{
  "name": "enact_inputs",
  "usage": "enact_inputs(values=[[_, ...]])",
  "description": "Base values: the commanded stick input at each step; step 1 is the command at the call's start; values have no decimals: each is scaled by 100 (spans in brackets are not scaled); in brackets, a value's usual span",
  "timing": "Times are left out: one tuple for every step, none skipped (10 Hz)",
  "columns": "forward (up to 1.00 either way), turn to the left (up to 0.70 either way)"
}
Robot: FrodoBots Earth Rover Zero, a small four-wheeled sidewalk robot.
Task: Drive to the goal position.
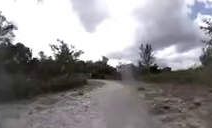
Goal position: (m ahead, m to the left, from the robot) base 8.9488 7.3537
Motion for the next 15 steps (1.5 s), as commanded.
enact_inputs(values=[[60,0],[60,0],[60,0],[60,0],[60,0],[60,0],[60,0],[60,0],[60,0],[60,0],[60,0],[60,0],[60,0],[60,0],[60,0]])
